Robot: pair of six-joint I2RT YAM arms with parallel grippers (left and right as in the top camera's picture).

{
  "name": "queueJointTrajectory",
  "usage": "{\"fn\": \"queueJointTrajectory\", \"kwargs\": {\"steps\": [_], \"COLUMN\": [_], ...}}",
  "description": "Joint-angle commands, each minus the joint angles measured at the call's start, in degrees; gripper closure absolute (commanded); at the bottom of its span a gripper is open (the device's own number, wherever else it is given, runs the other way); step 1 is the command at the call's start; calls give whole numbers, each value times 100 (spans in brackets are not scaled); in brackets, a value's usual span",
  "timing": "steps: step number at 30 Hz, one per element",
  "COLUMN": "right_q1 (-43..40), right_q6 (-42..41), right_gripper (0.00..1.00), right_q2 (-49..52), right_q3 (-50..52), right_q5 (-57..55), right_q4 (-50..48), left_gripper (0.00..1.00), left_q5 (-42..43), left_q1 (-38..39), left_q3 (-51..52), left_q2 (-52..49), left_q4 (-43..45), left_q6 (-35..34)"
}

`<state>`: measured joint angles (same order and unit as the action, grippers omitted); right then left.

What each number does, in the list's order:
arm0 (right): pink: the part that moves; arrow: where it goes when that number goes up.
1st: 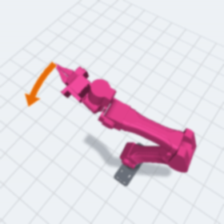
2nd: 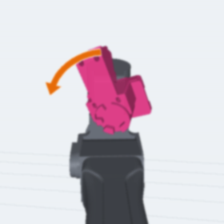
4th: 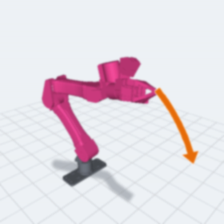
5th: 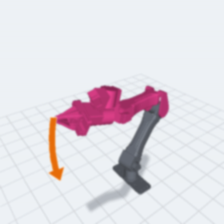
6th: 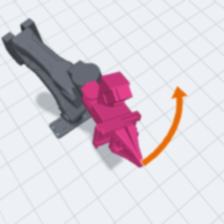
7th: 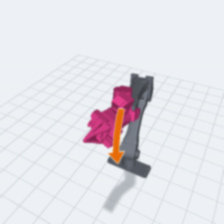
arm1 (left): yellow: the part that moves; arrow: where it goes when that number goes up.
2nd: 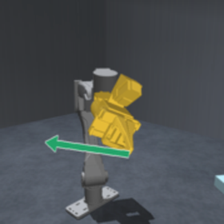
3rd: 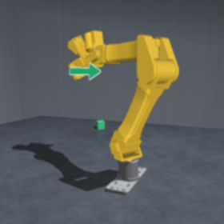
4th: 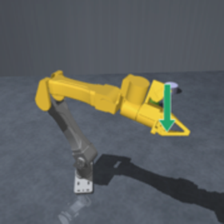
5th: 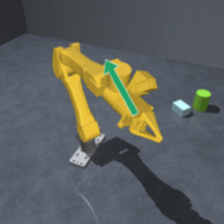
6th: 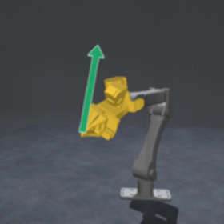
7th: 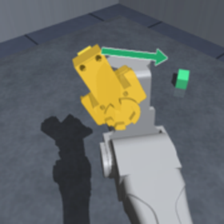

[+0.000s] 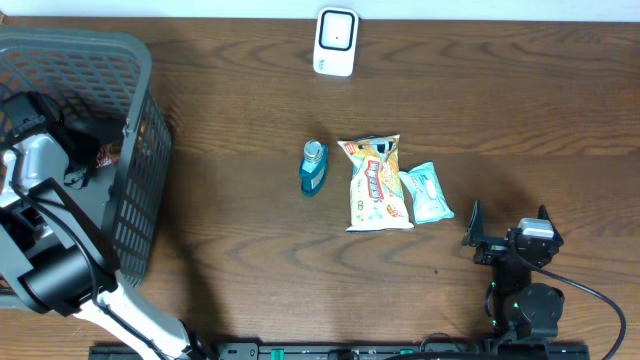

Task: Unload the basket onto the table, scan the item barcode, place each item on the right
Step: 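Reach into the basket and grasp the red TOP chocolate bar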

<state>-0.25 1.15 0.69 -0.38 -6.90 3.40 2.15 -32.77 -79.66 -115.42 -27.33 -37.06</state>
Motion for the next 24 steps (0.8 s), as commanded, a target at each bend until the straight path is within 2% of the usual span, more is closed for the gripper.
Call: {"fn": "queueJointTrajectory", "kwargs": {"steps": [1,3,11,17,24], "right_q1": [28,28,28,28,28], "right_q6": [85,85,85,85,85], "right_gripper": [1,1,1,1,1], "right_q2": [-31,-31,-31,-31,-31], "right_q3": [7,7,7,7,7], "right_q5": [-4,-4,-4,-4,-4], "right_q4": [22,22,22,22,22], "left_gripper": [77,92,93,93,93], "left_q5": [85,83,83,-199,-286], "left_q1": [70,70,70,55,55], "left_q3": [96,96,94,94,94], "left_q2": [-407,-407,-216,636,1971], "left_q4": [-356,-522,-1493,-1939,-2011], "left_q6": [1054,1051,1049,935,866]}}
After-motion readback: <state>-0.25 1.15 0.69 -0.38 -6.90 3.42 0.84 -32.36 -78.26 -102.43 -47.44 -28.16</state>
